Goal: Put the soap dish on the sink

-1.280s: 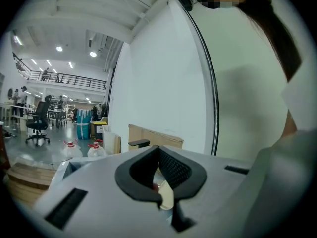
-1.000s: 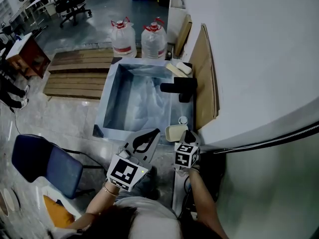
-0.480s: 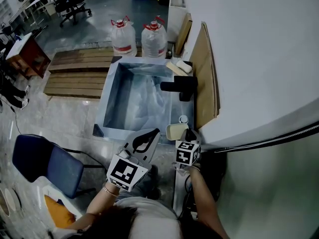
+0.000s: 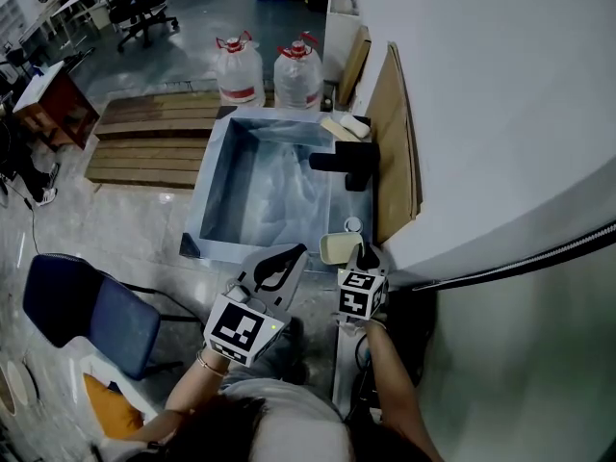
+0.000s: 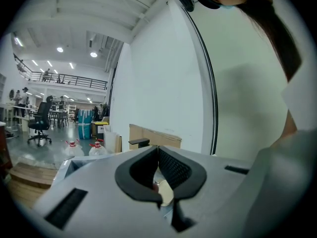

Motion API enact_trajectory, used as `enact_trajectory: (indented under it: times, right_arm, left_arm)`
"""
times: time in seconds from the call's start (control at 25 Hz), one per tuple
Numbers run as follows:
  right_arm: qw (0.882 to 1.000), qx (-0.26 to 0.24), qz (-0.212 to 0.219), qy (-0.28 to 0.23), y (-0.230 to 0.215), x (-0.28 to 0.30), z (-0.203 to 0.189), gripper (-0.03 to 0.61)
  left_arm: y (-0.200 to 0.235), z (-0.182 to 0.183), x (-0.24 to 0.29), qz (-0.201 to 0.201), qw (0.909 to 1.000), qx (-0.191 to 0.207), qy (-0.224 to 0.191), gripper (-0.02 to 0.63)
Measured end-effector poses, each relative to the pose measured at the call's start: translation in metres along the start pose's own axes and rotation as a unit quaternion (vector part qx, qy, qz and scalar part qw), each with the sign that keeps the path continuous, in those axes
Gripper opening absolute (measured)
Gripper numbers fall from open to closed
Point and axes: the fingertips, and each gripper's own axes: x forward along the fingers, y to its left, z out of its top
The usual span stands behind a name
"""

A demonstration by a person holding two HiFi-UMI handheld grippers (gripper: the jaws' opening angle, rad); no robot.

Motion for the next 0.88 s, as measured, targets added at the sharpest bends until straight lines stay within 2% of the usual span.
enact_trajectory:
  times: [0.36,0.52,0.88]
  right_arm:
    - [0.999,0.000,0.010,-0.030,0.004,-0.031,0.006,0.040]
    - [0.999,0.009,0.009,-0.050,0.004,-0.051,0.011,0.040]
    - [0.996,0.020,0.019,-0.080,0.012,-0.095,0.014,0.040]
  left_arm:
    - [-0.022,0.003,-0.020,0.002,1.0000,-0.008,-0.003,0.009]
    - [-0.034,0.009,-0.033,-0.003,0.9999,0.007,-0.015,0.009]
    - [-0.058,0.015,-0.064,-0.002,0.9995,0.013,-0.027,0.009]
